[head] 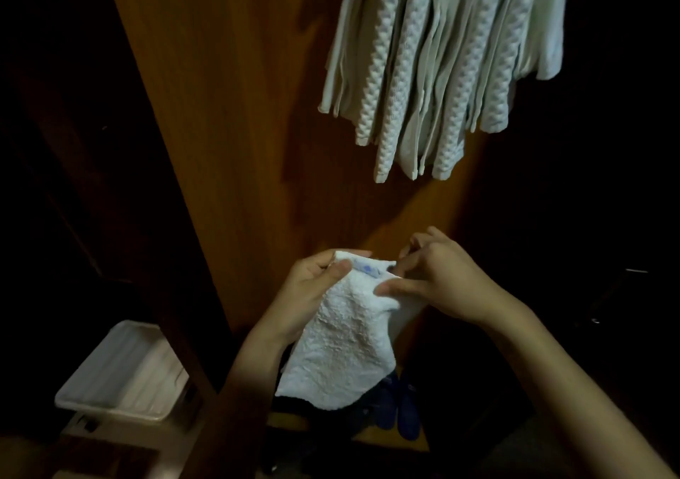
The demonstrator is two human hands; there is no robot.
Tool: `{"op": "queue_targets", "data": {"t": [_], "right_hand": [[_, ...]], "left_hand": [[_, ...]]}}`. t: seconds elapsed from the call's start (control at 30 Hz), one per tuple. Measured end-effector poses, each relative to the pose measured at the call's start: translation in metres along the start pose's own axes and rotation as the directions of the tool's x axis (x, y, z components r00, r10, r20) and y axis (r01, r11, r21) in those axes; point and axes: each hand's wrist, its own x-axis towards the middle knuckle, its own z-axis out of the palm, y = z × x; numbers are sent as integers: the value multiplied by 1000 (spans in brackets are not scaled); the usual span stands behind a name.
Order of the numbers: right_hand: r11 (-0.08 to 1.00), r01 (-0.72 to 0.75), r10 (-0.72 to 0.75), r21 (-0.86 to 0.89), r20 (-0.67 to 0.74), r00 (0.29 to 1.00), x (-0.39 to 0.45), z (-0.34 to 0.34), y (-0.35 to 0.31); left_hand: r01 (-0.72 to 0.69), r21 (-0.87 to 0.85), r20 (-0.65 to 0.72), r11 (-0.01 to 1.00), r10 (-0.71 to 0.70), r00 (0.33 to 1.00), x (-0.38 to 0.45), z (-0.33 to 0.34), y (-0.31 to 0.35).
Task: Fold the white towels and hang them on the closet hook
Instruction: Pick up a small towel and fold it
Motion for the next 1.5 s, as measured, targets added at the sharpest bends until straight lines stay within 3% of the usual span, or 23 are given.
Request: {"op": "queue_targets", "data": {"t": [0.1, 0.2, 0.33, 0.4, 0.47, 0.57, 0.63, 0.7, 0.8, 0.93, 1.07, 1.3, 1.5], "right_hand": [[998, -40, 50, -56, 196, 979, -4, -2, 11], [993, -102, 81, 57, 292, 953, -9, -2, 12], [969, -173, 161, 178, 77, 984, -12, -3, 10], [925, -125, 134, 358, 0, 991, -18, -1, 3], [870, -114, 127, 479, 5, 992, -22, 5, -5], [942, -93, 140, 323, -126, 982, -21, 17, -2], [865, -86, 193, 494, -169, 967, -20, 18, -1], [813, -121, 231, 570, -124, 965, -20, 20, -1], [913, -236, 295, 334, -138, 946, -21, 26, 6], [959, -216, 247, 181, -169, 954, -24, 29, 5], [976, -219, 218, -6, -45, 975, -22, 34, -6], [999, 36, -35, 0, 243, 969, -22, 22, -34], [996, 54, -34, -76, 244, 969, -20, 11, -33]], "left_hand": [[-3, -6, -27, 1000, 2, 1000, 0, -10, 0], [-7, 15, -58, 1000, 8, 998, -4, -22, 0], [-30, 49, -72, 998, 33, 997, -9, -36, -5], [-54, 33, -111, 998, 57, 992, -12, -44, -10], [-58, 28, -147, 998, 62, 987, -14, -49, -16], [-36, 73, -167, 997, 48, 985, -16, -49, -27], [-43, 48, -179, 998, 51, 983, -16, -49, -30], [-7, 47, -166, 999, 14, 986, -14, -48, -31], [69, 66, -131, 995, -60, 990, -12, -46, -34], [99, 102, -107, 990, -88, 990, -13, -46, -36], [120, 203, -149, 972, -91, 985, -10, -43, -36], [83, 322, -204, 943, -17, 979, -7, -38, -24], [-4, 395, -123, 919, 58, 991, -9, -40, -14]]}}
